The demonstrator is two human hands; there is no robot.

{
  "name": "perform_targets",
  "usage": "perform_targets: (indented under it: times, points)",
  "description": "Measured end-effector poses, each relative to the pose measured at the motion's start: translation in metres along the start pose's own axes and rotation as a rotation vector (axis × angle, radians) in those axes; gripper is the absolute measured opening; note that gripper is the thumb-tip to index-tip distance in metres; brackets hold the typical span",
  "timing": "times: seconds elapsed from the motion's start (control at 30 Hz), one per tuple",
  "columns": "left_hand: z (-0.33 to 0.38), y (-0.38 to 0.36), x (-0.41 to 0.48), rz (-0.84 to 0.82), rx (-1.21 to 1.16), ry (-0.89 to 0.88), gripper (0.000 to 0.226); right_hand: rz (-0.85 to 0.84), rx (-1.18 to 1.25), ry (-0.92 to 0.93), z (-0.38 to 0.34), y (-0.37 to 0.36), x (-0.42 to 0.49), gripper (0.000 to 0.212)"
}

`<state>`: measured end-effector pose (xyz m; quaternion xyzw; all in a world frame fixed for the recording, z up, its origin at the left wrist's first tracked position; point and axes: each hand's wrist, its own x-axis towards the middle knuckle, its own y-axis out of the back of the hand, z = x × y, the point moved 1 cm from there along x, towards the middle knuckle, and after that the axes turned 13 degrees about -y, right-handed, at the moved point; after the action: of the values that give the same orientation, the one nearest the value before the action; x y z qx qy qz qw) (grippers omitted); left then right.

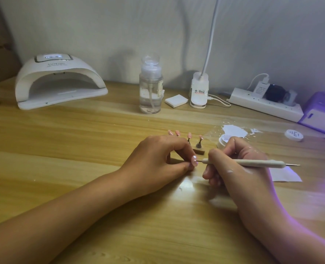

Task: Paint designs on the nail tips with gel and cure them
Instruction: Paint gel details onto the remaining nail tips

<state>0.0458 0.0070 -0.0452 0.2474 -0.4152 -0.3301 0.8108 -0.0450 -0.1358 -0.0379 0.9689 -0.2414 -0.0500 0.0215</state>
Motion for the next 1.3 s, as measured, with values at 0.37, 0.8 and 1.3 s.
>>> perform_targets:
  times: [0.37, 0.8, 1.3]
  points:
    - [0.0001, -0.0001, 0.0003, -0.004, 0.007, -0.011, 0.018, 0.004, 0.012, -0.015, -0.001, -0.0005, -0.0005, 0.03]
    - [-0.0003, 0.0001, -0.0002, 0.003, 0.008, -0.002, 0.024, 0.01, 0.026, -0.019, -0.0009, -0.0012, -0.0013, 0.027]
    - [0.0003, 0.0004, 0.0001, -0.01, 0.0, 0.011, 0.024, 0.016, 0.026, -0.021, 0.0002, 0.0006, -0.001, 0.026]
